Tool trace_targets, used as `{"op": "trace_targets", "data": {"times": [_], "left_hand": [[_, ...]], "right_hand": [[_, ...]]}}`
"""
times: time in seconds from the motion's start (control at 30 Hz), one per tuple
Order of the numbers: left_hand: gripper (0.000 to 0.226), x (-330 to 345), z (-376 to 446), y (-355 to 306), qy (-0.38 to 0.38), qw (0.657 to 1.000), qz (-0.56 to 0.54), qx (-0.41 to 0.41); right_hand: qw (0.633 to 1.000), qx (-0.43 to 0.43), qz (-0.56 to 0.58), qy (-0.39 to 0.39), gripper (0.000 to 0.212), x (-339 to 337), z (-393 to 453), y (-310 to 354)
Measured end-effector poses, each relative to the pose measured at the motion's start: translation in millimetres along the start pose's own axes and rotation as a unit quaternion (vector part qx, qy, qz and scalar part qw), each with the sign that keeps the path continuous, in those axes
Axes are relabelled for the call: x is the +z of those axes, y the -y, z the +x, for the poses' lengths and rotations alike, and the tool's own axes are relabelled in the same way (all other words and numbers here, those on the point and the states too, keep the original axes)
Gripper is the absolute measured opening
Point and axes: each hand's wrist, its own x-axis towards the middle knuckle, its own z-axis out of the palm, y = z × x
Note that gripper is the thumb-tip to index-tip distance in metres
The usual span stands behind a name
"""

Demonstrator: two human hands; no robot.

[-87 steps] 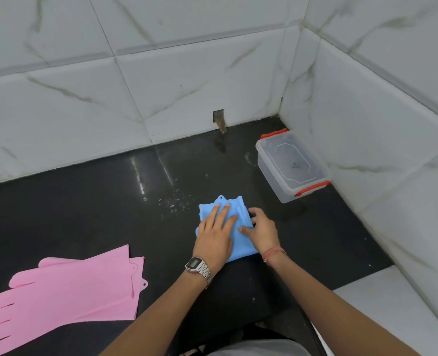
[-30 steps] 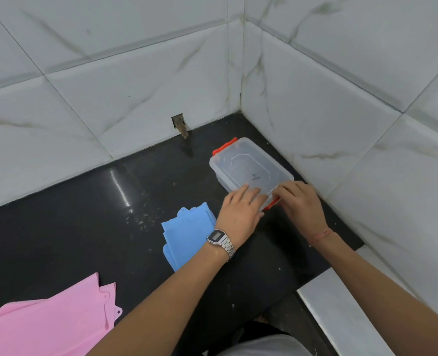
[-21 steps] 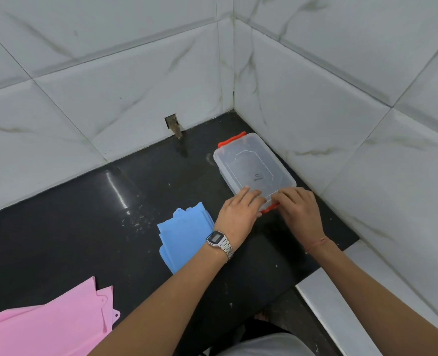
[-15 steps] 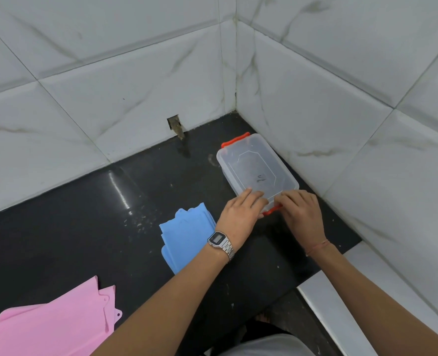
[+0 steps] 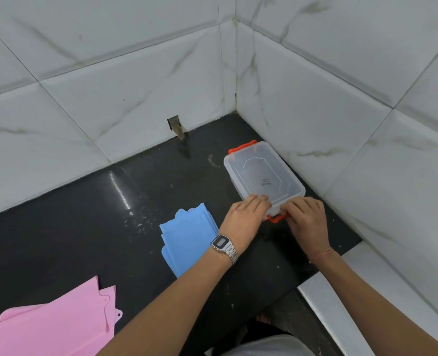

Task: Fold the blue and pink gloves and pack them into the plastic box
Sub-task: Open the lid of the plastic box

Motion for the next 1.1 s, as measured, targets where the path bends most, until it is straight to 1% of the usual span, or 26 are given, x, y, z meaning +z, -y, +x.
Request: {"op": "trace_targets", "data": {"times": [0.1, 0.2, 0.27, 0.33, 0.37, 0.43, 0.5, 0.57, 0.6, 0.67, 0.77, 0.83, 0.9, 0.93, 1.0, 1.03, 1.1], "left_hand": [[0.036, 3, -3, -4, -0.001, 1.0, 0.005, -0.002], [0.038, 5, -5, -6, -0.018, 1.0, 0.011, -0.011], [0.039, 5, -6, -6, -0.029, 0.999, 0.008, -0.012], [0.038, 6, -6, -6, -0.035, 0.999, 0.007, -0.011], [0.036, 6, -6, -6, -0.037, 0.999, 0.008, -0.01], [0.034, 6, -8, -7, -0.039, 0.999, 0.006, -0.01], [0.033, 7, -9, -10, -0.044, 0.999, 0.006, -0.001], [0.031, 7, -12, -16, -0.049, 0.999, 0.006, 0.014], [0.029, 8, -13, -18, -0.053, 0.998, 0.006, 0.024], [0.027, 7, -14, -19, -0.053, 0.998, 0.004, 0.041], [0.028, 0, -11, -15, -0.041, 0.998, -0.014, 0.052], [0.024, -7, -4, -6, -0.055, 0.997, -0.049, 0.032], [0.018, -15, 5, 7, -0.099, 0.992, -0.075, -0.011], [0.015, -18, 11, 15, -0.122, 0.988, -0.082, -0.037], [0.013, -23, 24, 32, -0.148, 0.982, -0.084, -0.084], [0.015, -24, 32, 42, -0.146, 0.98, -0.082, -0.104], [0.025, -23, 50, 61, -0.107, 0.98, -0.084, -0.144]], "right_hand": [[1.0, 0.001, 0.005, 0.0, 0.01, -3, -4, 0], [1.0, 0.019, 0.014, 0.002, 0.011, -5, -15, -1], [0.999, 0.025, 0.015, 0.035, 0.014, -4, -27, -2], [0.997, 0.017, 0.01, 0.075, 0.023, -5, -40, -3], [0.996, 0.027, 0.013, 0.08, 0.03, -7, -44, -5], [0.994, 0.088, 0.034, 0.055, 0.038, -14, -41, -8], [0.986, 0.152, 0.067, 0.007, 0.03, -21, -24, -7], [0.979, 0.178, 0.095, -0.012, 0.02, -26, 2, -3], [0.977, 0.187, 0.102, 0.0, 0.02, -26, 16, -1], [0.974, 0.199, 0.096, 0.052, 0.025, -22, 43, 2], [0.972, 0.182, 0.033, 0.146, 0.046, -8, 75, 5], [0.961, 0.15, -0.029, 0.232, 0.062, 5, 85, 8], [0.942, 0.09, -0.094, 0.309, 0.072, 19, 81, 9], [0.937, 0.067, -0.107, 0.327, 0.075, 24, 78, 8], [0.938, 0.056, -0.095, 0.329, 0.081, 28, 76, 5], [0.94, 0.052, -0.087, 0.326, 0.081, 30, 76, 4], [0.941, 0.028, -0.076, 0.33, 0.076, 32, 77, 4]]}}
